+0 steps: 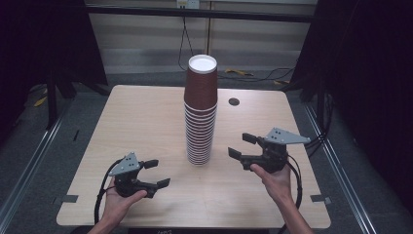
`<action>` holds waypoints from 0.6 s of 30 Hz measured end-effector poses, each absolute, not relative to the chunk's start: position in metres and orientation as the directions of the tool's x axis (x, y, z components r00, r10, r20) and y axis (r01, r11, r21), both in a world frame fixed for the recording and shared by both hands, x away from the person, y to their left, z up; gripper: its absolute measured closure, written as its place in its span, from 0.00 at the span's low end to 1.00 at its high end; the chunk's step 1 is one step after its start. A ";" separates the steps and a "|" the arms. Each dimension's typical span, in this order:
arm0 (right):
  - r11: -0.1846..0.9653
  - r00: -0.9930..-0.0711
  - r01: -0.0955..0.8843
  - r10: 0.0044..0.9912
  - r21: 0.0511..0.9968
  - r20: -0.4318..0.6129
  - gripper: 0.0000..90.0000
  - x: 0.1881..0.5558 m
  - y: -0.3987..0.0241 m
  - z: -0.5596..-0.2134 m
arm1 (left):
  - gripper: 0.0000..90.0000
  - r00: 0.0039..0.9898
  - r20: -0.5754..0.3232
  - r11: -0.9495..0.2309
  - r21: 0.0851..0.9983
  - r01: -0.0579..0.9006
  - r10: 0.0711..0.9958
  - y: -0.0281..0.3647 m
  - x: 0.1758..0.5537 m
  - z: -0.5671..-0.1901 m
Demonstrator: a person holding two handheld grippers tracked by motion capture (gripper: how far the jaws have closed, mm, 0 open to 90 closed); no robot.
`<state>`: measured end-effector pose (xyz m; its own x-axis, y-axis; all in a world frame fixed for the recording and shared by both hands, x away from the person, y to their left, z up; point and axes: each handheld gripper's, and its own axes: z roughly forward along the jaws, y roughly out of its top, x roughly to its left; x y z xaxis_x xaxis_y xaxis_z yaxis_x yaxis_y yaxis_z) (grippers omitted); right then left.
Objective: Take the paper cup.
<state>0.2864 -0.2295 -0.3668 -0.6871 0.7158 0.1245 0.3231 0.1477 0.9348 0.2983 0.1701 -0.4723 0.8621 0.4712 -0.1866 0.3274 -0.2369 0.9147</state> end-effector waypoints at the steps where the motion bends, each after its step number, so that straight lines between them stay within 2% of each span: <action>1: 0.149 -0.694 0.315 0.710 0.937 0.120 0.27 0.289 -0.227 -0.361 | 0.19 0.862 -0.187 -0.237 0.915 0.328 0.472 0.171 0.298 -0.472; 18: 0.159 -0.730 0.238 0.679 0.958 0.069 0.21 0.311 -0.207 -0.310 | 0.19 0.865 -0.180 -0.234 0.919 0.318 0.468 0.170 0.295 -0.472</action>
